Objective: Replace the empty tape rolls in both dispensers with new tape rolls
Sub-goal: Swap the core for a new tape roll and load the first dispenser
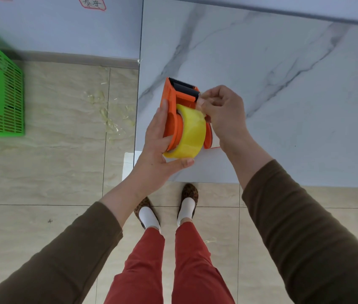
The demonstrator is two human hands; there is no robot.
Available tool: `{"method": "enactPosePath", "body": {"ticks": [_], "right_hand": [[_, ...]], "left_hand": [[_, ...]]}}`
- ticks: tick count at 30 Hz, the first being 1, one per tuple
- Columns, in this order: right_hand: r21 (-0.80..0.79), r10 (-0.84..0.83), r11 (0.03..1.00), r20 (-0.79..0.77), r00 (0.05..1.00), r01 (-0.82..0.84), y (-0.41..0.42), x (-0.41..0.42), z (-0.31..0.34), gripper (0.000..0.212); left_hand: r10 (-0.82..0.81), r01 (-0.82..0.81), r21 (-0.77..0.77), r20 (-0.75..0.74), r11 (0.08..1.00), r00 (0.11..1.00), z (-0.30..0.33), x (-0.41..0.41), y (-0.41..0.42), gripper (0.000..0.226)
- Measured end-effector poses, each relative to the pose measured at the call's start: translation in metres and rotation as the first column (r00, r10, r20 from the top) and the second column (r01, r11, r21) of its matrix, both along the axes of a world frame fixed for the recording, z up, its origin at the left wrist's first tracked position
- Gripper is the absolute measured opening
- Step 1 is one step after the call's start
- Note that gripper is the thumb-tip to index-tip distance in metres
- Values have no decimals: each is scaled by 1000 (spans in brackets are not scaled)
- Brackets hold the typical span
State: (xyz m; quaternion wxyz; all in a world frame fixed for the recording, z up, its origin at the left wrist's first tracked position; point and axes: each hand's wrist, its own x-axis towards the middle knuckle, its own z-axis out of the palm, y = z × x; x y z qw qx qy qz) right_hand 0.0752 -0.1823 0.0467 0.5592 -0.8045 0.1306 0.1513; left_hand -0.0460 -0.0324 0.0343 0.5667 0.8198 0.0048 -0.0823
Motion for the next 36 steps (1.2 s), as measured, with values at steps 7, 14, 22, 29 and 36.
{"method": "enactPosePath", "body": {"ticks": [7, 14, 22, 29, 36], "right_hand": [[123, -55, 991, 7, 998, 54, 0, -2, 4, 21], [462, 90, 886, -80, 993, -43, -10, 6, 0, 26], [276, 57, 957, 110, 992, -85, -8, 7, -2, 22], [338, 22, 940, 108, 994, -58, -11, 7, 3, 14], [265, 145, 949, 112, 983, -170, -9, 13, 10, 9]], "left_hand": [[7, -7, -26, -9, 1000, 1000, 6, 3, -5, 49], [-42, 44, -79, 19, 996, 999, 12, 6, -3, 28], [56, -144, -353, -248, 924, 967, 19, 14, -15, 95], [126, -279, -364, -392, 888, 911, 14, 23, -22, 121], [93, -216, -365, -326, 906, 941, 12, 22, -14, 46]]}}
